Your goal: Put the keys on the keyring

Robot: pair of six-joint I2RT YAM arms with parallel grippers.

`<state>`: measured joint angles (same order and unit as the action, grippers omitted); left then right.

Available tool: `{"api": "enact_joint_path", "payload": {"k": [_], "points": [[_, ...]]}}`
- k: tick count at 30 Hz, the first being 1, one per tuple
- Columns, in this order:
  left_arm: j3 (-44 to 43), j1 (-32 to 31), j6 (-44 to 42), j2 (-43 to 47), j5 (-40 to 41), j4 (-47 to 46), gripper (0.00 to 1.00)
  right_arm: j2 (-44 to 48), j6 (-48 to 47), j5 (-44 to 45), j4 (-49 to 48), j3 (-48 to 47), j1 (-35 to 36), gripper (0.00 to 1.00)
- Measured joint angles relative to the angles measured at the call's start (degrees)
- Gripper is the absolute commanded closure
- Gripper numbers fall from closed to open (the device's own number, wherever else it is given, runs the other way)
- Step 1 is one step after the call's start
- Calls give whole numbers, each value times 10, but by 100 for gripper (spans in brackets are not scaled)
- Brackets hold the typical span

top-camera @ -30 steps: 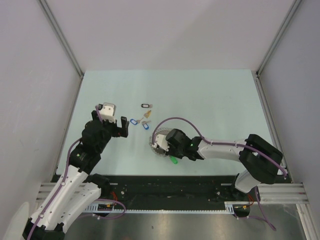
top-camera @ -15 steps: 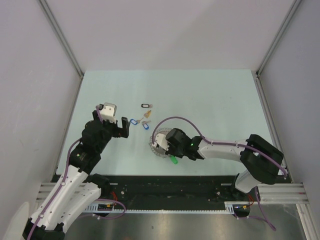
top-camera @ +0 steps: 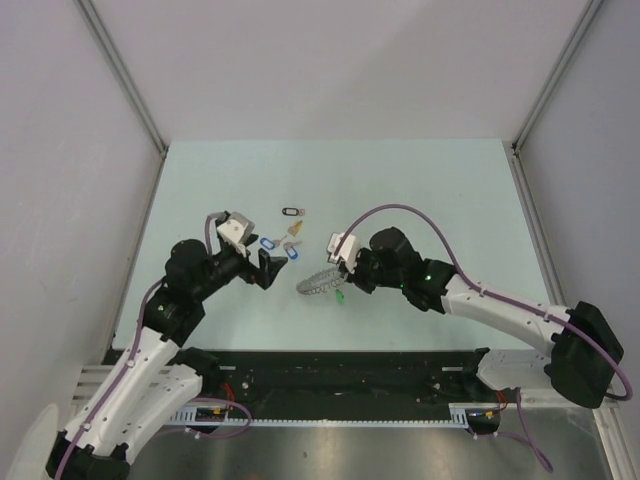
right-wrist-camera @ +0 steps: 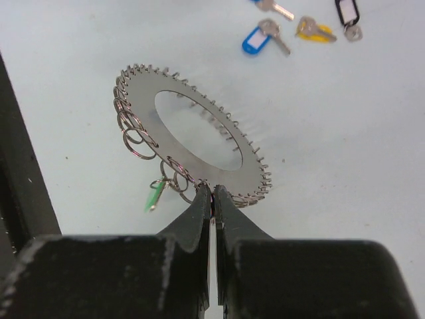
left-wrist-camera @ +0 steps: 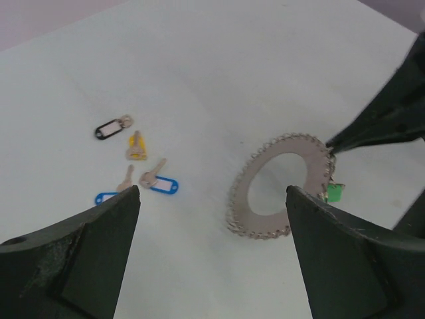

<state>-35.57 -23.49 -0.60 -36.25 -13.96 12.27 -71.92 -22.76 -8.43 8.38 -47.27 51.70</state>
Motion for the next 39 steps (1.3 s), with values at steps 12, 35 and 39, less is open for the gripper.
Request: {"api": "enact_joint_path", "payload": {"k": [12, 35, 39], "points": [[-51, -61, -22, -108, -182, -27, 10, 57, 0, -147, -68, 0, -39, 100], [-11, -76, -47, 26, 100, -18, 5, -164, -55, -25, -44, 2, 34, 100], [-11, -76, -54, 22, 131, -14, 5, -191, -55, -4, -24, 2, 36, 98]]}}
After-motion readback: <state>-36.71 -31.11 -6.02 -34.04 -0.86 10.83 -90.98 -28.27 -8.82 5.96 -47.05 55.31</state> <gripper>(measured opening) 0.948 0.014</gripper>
